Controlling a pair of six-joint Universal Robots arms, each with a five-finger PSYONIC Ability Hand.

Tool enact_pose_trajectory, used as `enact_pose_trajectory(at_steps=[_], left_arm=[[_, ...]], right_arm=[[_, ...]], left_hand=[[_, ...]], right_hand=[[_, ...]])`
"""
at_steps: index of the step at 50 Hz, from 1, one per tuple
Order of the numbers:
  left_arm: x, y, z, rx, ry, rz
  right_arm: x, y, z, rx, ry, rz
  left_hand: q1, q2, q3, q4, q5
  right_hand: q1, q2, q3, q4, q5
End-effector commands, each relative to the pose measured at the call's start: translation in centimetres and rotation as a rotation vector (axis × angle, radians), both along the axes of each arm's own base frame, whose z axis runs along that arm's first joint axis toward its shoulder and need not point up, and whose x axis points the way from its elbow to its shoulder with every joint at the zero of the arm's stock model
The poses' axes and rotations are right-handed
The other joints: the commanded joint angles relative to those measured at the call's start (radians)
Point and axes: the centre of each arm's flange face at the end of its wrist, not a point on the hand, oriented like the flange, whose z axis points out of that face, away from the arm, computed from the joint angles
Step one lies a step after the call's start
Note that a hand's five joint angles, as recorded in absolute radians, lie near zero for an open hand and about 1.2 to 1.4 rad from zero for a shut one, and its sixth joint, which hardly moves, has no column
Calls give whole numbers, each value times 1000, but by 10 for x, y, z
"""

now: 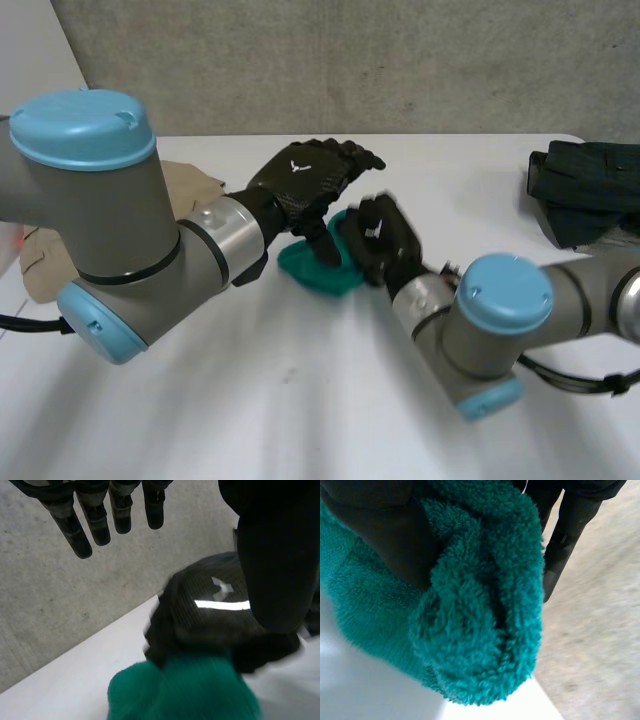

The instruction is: Fold the laundry.

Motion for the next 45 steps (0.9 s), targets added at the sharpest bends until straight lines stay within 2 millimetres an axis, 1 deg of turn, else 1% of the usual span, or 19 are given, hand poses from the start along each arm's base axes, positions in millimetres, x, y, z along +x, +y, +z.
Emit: enact_pose_trajectory(at_steps=[1,4,5,8,9,15,17,20,21,24,25,28,29,34,37,39,40,41,45], left_arm=[[5,-10,18,-45,30,26],[7,-11,27,-65,46,33],[7,-12,29,-71,50,34],[8,-11,35,-87,60,36],[9,-11,36,-89,62,36],[9,-10,36,-88,61,36],[9,-9,35,-84,61,34],[9,-7,33,-78,57,31],[8,-7,33,-79,56,30],[8,-6,32,-73,53,28],[8,-6,31,-70,51,30],[7,-6,28,-63,48,28],[7,-6,27,-61,47,27],[4,-2,25,-56,44,15],[2,2,25,-56,45,4],[0,5,25,-57,46,-5],[-1,6,26,-58,47,-7],[-1,7,27,-59,48,-10],[-2,11,29,-63,51,-18]], right_arm=[[-15,-55,60,-141,-143,-99],[-33,-82,83,-191,-193,-163],[-48,-99,99,-228,-222,-204],[-70,-121,115,-265,-256,-258],[-90,-138,125,-288,-282,-298],[-162,-190,154,-409,-381,-416],[-195,-211,146,-426,-386,-473],[-222,-228,133,-422,-372,-514],[-238,-238,121,-412,-356,-528],[-256,-251,91,-366,-318,-520],[-268,-257,69,-328,-286,-504],[-285,-262,35,-259,-250,-483],[-292,-262,14,-212,-226,-463],[-316,-253,-10,-141,-197,-479],[-336,-246,2,-130,-195,-522],[-339,-240,15,-127,-194,-531],[-340,-235,26,-119,-194,-535],[-339,-233,32,-112,-193,-535],[-338,-219,61,-86,-203,-540]], left_hand=[[-16,-16,-24,-16,-30],[-16,-16,-24,-16,-30],[-16,-16,-24,-16,-30],[-16,-16,-24,-16,-30],[-16,-16,-24,-16,-30],[-13,-13,-21,-13,-27],[-13,-13,-21,-13,-27],[-13,-13,-21,-13,-27],[-13,-13,-21,-13,-27],[-13,-13,-21,-13,-27],[-13,-13,-21,-13,-27],[-13,-13,-21,-13,-27],[-13,-13,-21,-13,-27],[-13,-13,-21,-13,-27],[-13,-13,-21,-13,-27],[-13,-13,-21,-13,-27],[-13,-13,-21,-13,-27],[-13,-13,-21,-13,-27],[-13,-13,-21,-13,-27]], right_hand=[[348,234,227,200,290],[348,234,227,200,290],[348,234,227,200,290],[348,234,227,200,290],[348,234,227,200,290],[348,234,227,200,290],[348,234,227,200,290],[348,234,227,200,290],[348,234,227,200,290],[348,234,227,200,290],[348,234,227,200,290],[348,234,227,200,290],[348,234,227,200,290],[348,234,227,200,290],[291,177,170,143,232],[-241,-355,-362,-389,-299],[-776,-890,-897,-924,-834],[-874,-987,-995,-1021,-932],[-874,-987,-995,-1021,-932]])
